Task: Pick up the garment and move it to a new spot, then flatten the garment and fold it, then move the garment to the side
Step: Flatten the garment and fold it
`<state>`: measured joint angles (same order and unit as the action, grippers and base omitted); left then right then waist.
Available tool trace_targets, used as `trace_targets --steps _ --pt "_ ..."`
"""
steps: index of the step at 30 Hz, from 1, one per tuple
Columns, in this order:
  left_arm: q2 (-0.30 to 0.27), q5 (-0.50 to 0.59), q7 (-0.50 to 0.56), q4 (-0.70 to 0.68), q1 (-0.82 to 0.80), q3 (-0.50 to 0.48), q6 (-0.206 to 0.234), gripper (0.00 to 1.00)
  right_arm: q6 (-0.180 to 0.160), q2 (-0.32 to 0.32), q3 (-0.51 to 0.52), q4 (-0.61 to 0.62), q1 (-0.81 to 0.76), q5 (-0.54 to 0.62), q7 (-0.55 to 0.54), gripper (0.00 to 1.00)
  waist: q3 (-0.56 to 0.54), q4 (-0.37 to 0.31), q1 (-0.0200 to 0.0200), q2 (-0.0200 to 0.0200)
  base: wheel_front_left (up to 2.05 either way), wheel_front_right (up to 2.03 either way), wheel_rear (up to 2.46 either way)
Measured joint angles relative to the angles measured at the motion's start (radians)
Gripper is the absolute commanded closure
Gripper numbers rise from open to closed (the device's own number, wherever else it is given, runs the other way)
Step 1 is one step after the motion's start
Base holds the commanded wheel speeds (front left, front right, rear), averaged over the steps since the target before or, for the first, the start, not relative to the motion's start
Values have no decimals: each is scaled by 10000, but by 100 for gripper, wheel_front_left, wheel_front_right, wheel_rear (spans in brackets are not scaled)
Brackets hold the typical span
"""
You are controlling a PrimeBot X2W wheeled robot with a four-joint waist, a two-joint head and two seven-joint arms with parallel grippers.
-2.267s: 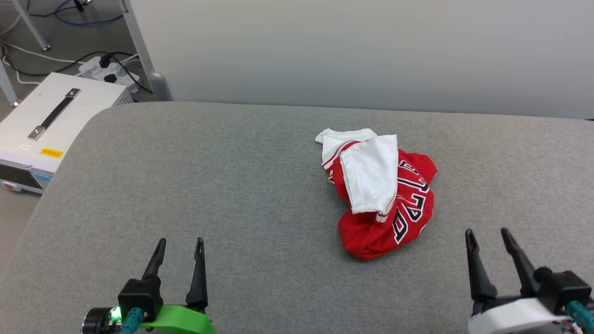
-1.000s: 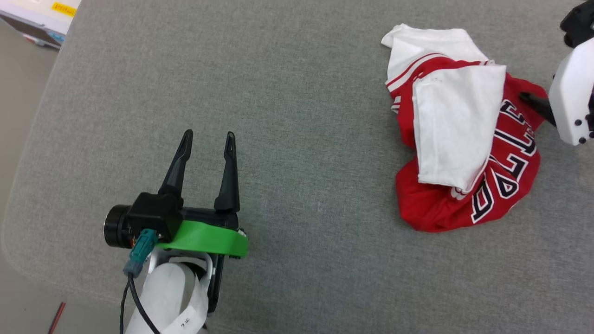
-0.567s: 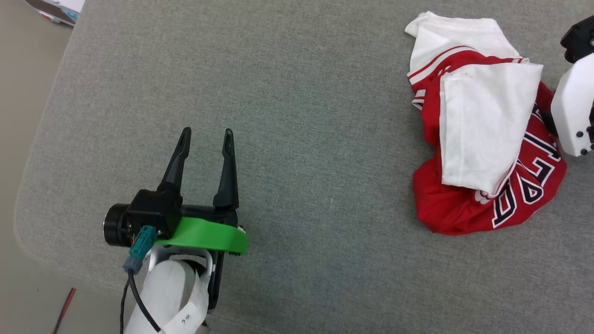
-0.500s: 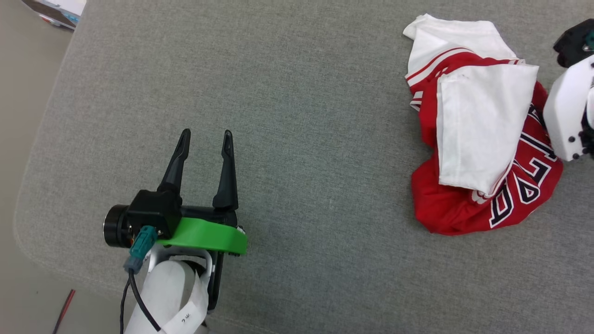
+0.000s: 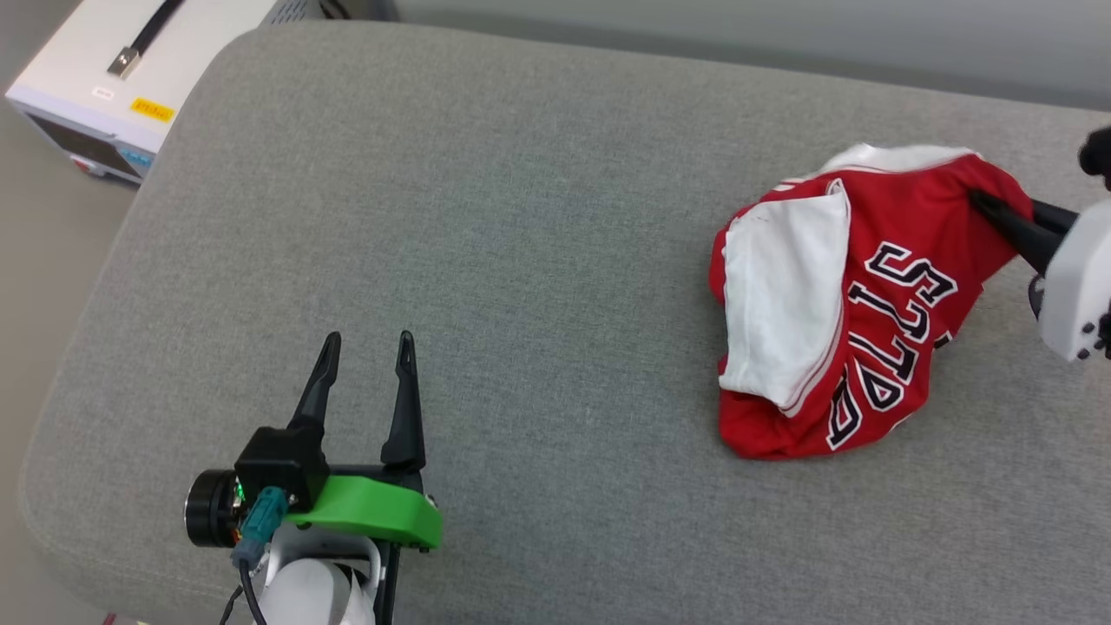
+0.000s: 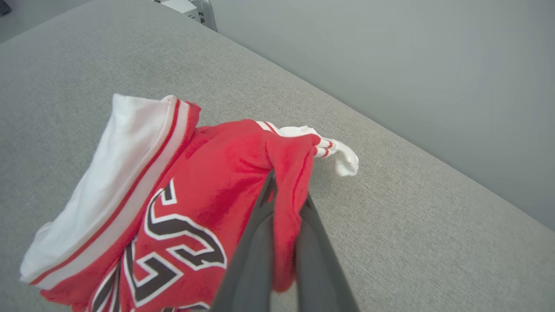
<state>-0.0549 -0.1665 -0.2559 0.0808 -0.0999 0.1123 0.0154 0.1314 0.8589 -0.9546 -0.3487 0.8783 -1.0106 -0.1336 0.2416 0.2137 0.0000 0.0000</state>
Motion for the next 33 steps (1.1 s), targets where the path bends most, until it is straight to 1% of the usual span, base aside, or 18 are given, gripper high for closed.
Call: trace_targets --steps 4,6,10,13,16,20,23,25,26,27,28,31,32,33 --pt "0 33 -2 19 295 -128 -27 0 0 518 713 69 -1391 -234 700 100 -501 -242 0 0 0 0 0" --pt "0 63 0 23 428 -184 -29 0 0 671 1122 33 -2115 -362 1024 100 -689 -382 -1 0 0 0 0" --pt "0 75 0 63 642 -236 -40 0 0 819 2098 -230 -3682 -723 1668 100 -965 -727 -1 0 0 0 0" --pt "0 75 0 81 710 -251 -59 0 0 832 2646 -616 -4882 -775 1996 100 -1115 -954 -1 0 0 0 0" --pt "2 75 0 96 734 -244 -69 0 0 570 3156 -955 -5994 -1058 2190 100 -1207 -1136 -1 0 0 0 0" --pt "2 75 0 128 733 -224 -73 0 0 -46 3536 -1572 -7152 -1352 2213 100 -1232 -1254 -1 0 0 0 0" --pt "2 75 0 169 732 -228 -105 0 0 -531 3716 -1979 -7511 -1348 2203 100 -1217 -1282 -1 0 0 0 0" --pt "2 104 0 201 732 -234 -113 0 0 -738 3854 -2157 -7530 -1179 2299 100 -1247 -1293 -1 0 0 0 0" --pt "2 113 0 215 733 -244 -115 0 0 -800 3954 -2219 -7528 -1126 2382 86 -1267 -1302 0 0 0 0 0" --pt "2 146 0 236 735 -259 -127 0 0 -869 4048 -2261 -7527 -1053 2464 64 -1301 -1315 0 0 0 0 0" --pt "2 173 0 247 736 -272 -132 0 0 -922 4151 -2280 -7526 -932 2589 0 -1337 -1328 0 0 0 0 0" --pt "2 228 0 268 759 -301 -198 0 0 -936 4623 -2272 -7509 -489 3097 0 -1449 -1352 -1 0 0 0 0" --pt "2 265 0 274 803 -303 -203 0 0 -790 5221 -2011 -7480 -29 3405 0 -1559 -1370 -1 0 0 0 0" --pt "2 265 0 270 823 -303 -203 0 0 -708 5453 -1829 -7474 119 3452 0 -1592 -1376 0 0 0 0 0"
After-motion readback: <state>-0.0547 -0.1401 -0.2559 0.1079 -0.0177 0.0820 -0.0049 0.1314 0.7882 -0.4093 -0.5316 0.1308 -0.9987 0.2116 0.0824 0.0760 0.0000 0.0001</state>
